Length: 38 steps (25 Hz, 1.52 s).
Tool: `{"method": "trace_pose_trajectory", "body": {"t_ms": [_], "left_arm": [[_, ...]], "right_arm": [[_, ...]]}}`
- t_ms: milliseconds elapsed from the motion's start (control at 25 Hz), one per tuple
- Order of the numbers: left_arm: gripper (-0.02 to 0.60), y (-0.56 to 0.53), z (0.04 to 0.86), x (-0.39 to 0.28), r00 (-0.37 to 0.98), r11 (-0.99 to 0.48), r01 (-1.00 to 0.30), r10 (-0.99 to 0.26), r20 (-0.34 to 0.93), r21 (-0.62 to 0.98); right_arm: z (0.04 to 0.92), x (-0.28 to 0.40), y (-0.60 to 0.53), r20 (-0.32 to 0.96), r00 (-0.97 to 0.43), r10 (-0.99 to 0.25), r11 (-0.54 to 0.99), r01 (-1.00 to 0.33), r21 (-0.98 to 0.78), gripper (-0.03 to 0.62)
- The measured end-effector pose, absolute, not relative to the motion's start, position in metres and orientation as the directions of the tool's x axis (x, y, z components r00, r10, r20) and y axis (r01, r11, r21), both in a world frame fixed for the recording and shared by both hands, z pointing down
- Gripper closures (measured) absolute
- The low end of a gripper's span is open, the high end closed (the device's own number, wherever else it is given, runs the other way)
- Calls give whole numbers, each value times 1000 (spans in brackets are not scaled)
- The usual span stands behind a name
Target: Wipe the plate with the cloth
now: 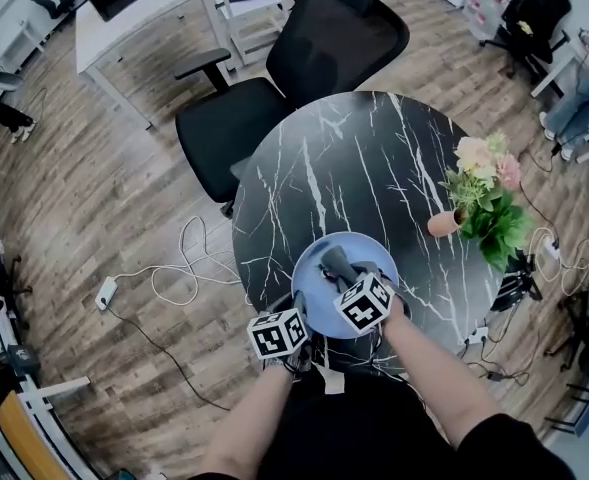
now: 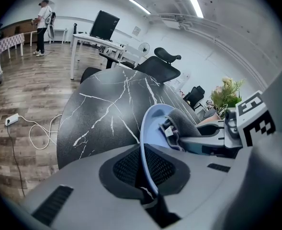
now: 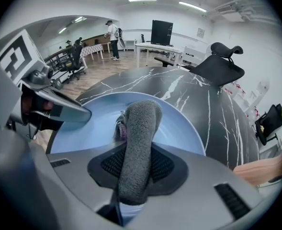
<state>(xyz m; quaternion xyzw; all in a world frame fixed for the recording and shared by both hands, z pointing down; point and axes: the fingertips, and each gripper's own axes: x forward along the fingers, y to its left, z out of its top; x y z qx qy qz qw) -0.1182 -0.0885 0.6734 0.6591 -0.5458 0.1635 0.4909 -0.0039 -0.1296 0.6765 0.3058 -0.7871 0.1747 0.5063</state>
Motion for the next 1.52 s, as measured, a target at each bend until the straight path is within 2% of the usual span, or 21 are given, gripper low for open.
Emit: {"method": "trace_pose_trajectory", "body": {"t_ms": [240,480,600,720,960,1160,1320,1520], "left_arm": [[546,-89,673,-119,347,79,-881,-561,752,466],[546,-88,672,-120,344,77,-884,-560,753,461],[546,-89,672,-119,343,76,-885,-560,754,459],[546,-88,673,-118,341,78,-886,-559,756,457],[546,-89,672,-118,338,75,-889,-560,756,453],[546,-89,672,-119,336,79,-888,-563,755,454],[546,-88,672,-119,335,80,-888,-565,754,454],[546,-88,672,-119,329,84,-889,-567,755,451]], "right_arm": [[676,23,-148,912,-208,-355,741,-657,138,484],[671,50,-170,881,-72,-468,764,-534,362,482],[671,54,-172,858,-54,-510,766,-483,425,482],[670,57,-172,844,-56,-534,745,-503,438,482],[656,64,-178,815,-100,-571,619,-704,347,480],[646,64,-174,790,-138,-597,533,-804,262,480],[651,49,-157,817,-251,-519,476,-879,32,480],[661,12,-129,823,-377,-425,476,-866,-151,480]]}}
